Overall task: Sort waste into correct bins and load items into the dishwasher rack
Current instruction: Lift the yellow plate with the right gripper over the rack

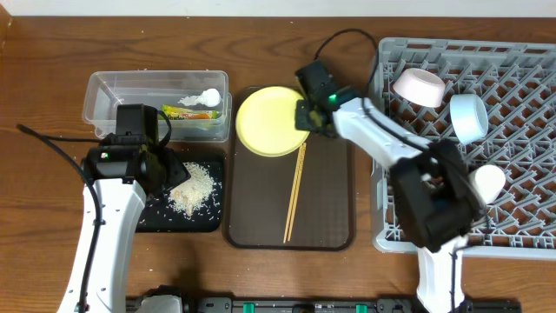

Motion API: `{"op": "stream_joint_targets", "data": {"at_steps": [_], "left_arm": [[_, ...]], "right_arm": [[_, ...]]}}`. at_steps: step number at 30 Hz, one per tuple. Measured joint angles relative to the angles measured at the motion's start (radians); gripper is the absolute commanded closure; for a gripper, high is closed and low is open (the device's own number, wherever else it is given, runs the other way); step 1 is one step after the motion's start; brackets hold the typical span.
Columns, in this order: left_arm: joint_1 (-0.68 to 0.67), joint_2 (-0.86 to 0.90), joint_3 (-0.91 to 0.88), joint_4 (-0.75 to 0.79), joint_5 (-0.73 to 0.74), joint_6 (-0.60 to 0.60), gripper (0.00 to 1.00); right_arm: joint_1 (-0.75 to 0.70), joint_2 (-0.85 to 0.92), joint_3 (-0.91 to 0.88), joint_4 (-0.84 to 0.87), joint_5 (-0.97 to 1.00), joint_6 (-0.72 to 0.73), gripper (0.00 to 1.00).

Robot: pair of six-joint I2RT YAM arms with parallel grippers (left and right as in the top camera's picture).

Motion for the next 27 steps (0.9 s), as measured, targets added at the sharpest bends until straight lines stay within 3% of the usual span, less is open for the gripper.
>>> {"op": "stream_joint_targets", "data": {"at_steps": [11, 20, 27], "left_arm": [[0.000, 0.000, 0.000, 0.000, 0.000, 0.000, 0.35], [0.000, 0.000, 0.000, 0.000, 0.000, 0.000, 0.35], [0.000, 0.000, -0.002, 0.000, 0.000, 0.000, 0.35]], "right_arm": [[-0.161, -0.471, -0.002, -0.125, 0.251, -0.257, 0.99], [-0.319, -0.670, -0.002, -0.233, 0.468, -0.473, 0.99], [-0.400, -0.742, -0.001, -0.439, 0.650, -0.564, 0.99]]}}
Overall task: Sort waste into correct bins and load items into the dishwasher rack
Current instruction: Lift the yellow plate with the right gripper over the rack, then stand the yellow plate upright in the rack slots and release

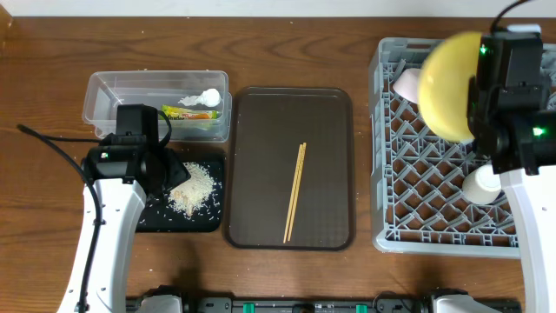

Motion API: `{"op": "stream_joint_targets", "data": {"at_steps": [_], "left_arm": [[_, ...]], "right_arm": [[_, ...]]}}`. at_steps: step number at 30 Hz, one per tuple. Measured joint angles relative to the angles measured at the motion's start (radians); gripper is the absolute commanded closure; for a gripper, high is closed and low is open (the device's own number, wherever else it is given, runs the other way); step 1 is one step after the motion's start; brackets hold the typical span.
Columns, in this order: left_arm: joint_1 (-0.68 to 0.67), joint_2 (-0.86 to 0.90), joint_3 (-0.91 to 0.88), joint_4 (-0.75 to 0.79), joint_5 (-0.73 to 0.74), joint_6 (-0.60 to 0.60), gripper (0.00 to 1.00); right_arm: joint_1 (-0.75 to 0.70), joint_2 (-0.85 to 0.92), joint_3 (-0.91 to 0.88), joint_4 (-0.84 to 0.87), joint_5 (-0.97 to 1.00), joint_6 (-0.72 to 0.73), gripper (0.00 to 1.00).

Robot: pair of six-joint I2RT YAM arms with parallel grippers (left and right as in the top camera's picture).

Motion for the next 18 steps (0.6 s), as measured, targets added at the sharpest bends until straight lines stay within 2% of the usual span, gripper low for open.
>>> {"op": "stream_joint_targets", "data": {"at_steps": [8, 18], "left_arm": [[0.000, 0.000, 0.000, 0.000, -0.001, 0.000, 0.35], [0.000, 0.000, 0.000, 0.000, -0.001, 0.000, 0.35]], "right_arm": [[-0.004, 0.046, -0.028, -0.113, 0.073, -0.007, 0.99], [0.026, 0.143, -0.151, -0.089, 0.061, 0.042, 0.99]]}}
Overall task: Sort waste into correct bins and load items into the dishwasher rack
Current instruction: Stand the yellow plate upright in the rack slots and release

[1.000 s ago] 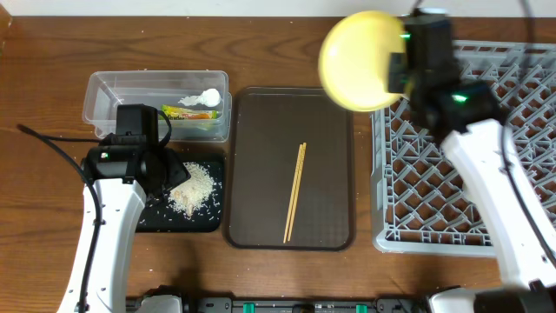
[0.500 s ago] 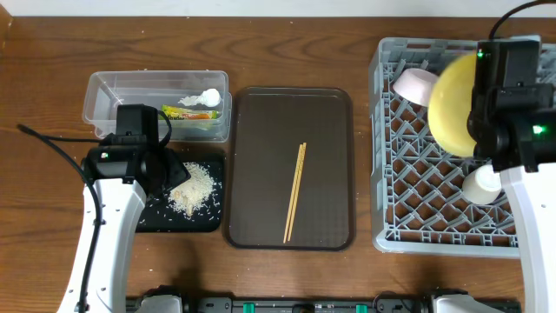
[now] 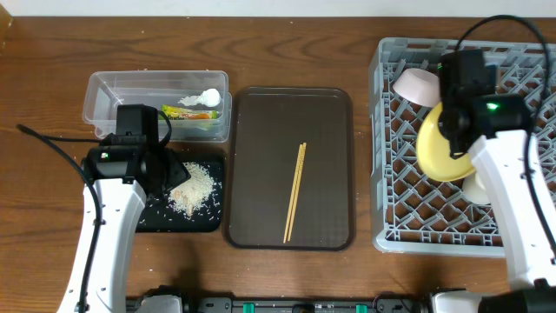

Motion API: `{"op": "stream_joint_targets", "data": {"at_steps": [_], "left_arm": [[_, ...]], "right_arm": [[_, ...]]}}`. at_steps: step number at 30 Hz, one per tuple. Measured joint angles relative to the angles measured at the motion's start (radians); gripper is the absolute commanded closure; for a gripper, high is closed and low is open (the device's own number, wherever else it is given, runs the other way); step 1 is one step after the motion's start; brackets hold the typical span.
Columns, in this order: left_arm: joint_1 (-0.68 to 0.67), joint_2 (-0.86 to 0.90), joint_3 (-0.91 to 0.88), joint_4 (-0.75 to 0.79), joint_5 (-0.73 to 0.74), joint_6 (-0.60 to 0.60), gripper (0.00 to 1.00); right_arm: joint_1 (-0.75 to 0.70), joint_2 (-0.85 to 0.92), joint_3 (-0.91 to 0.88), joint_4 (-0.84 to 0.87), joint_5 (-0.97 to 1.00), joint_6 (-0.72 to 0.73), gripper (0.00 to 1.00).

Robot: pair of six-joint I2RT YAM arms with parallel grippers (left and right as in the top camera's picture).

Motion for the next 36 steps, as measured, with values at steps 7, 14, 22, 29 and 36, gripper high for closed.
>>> {"op": "stream_joint_targets", "data": {"at_steps": [7, 14, 22, 29, 36], "left_arm": [[0.000, 0.000, 0.000, 0.000, 0.000, 0.000, 0.35], [0.000, 0.000, 0.000, -0.001, 0.000, 0.000, 0.34], [0.000, 0.000, 0.000, -0.001, 0.000, 0.000, 0.35], [0.000, 0.000, 0.000, -0.001, 0.000, 0.000, 0.34], [0.000, 0.000, 0.000, -0.001, 0.000, 0.000, 0.35]], "right_arm": [[0.058, 0.051, -0.029, 0.043, -0.035, 0.058, 0.67], [0.082, 0.051, -0.029, 0.106, -0.079, 0.114, 0.36], [0.082, -0.025, 0.008, 0.149, -0.117, 0.152, 0.23], [0.082, -0.171, 0.076, 0.269, -0.434, 0.159, 0.28], [0.151, -0.104, 0.082, 0.188, -0.738, 0.199, 0.29]]}}
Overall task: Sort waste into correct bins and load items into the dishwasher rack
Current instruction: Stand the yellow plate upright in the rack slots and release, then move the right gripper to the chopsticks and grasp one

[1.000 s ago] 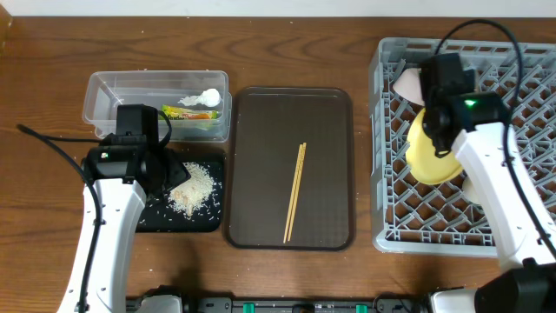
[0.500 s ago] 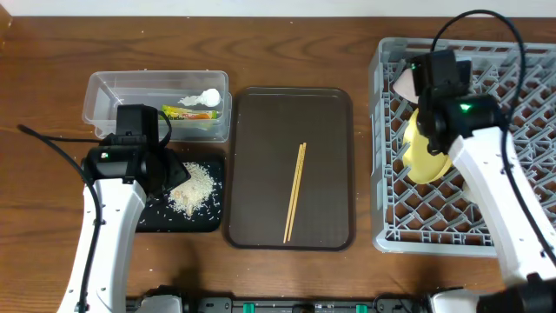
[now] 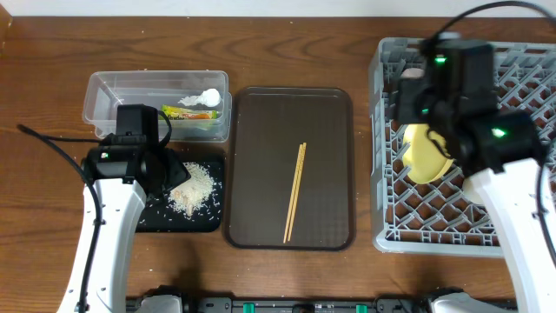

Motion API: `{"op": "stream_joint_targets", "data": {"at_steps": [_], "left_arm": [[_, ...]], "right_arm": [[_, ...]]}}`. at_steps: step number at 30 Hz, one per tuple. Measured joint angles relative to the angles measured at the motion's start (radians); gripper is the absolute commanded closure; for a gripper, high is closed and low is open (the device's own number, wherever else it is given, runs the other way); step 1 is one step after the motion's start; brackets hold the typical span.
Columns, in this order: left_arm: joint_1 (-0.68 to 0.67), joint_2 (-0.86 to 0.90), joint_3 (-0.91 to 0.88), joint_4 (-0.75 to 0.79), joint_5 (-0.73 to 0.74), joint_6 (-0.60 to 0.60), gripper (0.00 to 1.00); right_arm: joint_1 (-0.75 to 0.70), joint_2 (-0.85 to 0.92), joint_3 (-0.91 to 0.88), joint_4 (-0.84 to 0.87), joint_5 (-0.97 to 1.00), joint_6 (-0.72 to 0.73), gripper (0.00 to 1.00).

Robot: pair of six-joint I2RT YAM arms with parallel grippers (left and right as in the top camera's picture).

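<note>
The yellow plate [image 3: 424,155] sits tilted among the tines of the grey dishwasher rack [image 3: 391,233], partly under my right arm. My right gripper [image 3: 413,103] hovers just above the plate's upper edge, and its own wrist hides how the fingers stand. A pair of wooden chopsticks [image 3: 295,191] lies alone on the brown tray [image 3: 248,235]. My left gripper [image 3: 178,174] rests over the rice [image 3: 195,187] on the black tray [image 3: 152,222], its fingers tapering together.
A clear plastic bin [image 3: 130,91] at the back left holds a green-orange wrapper [image 3: 195,113] and a white scrap [image 3: 208,96]. Other dishes in the rack are mostly hidden behind the right arm. The rack fills the right side of the table.
The right arm has shifted left and looks larger in the overhead view. The yellow plate now sits a little further left in the rack and looks narrower. The left arm has not moved.
The right gripper was at the yellow plate's edge on the brown tray beside the chopsticks. Then the plate was held over the rack's back. Then it was low in the rack's middle, and now it sits tilted there. The left arm stayed at the rice throughout.
</note>
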Motion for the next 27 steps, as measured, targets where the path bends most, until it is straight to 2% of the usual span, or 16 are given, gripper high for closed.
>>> {"op": "stream_joint_targets", "data": {"at_steps": [10, 15, 27], "left_arm": [[0.000, 0.000, 0.000, 0.000, 0.000, 0.000, 0.35], [0.000, 0.000, 0.000, 0.000, 0.000, 0.000, 0.35], [0.000, 0.000, 0.000, 0.000, 0.000, 0.000, 0.35]], "right_arm": [[0.235, 0.245, -0.001, -0.089, -0.085, 0.115, 0.31], [0.326, 0.383, -0.001, -0.100, -0.076, 0.234, 0.31], [0.394, 0.589, -0.002, -0.087, -0.066, 0.390, 0.33]]}}
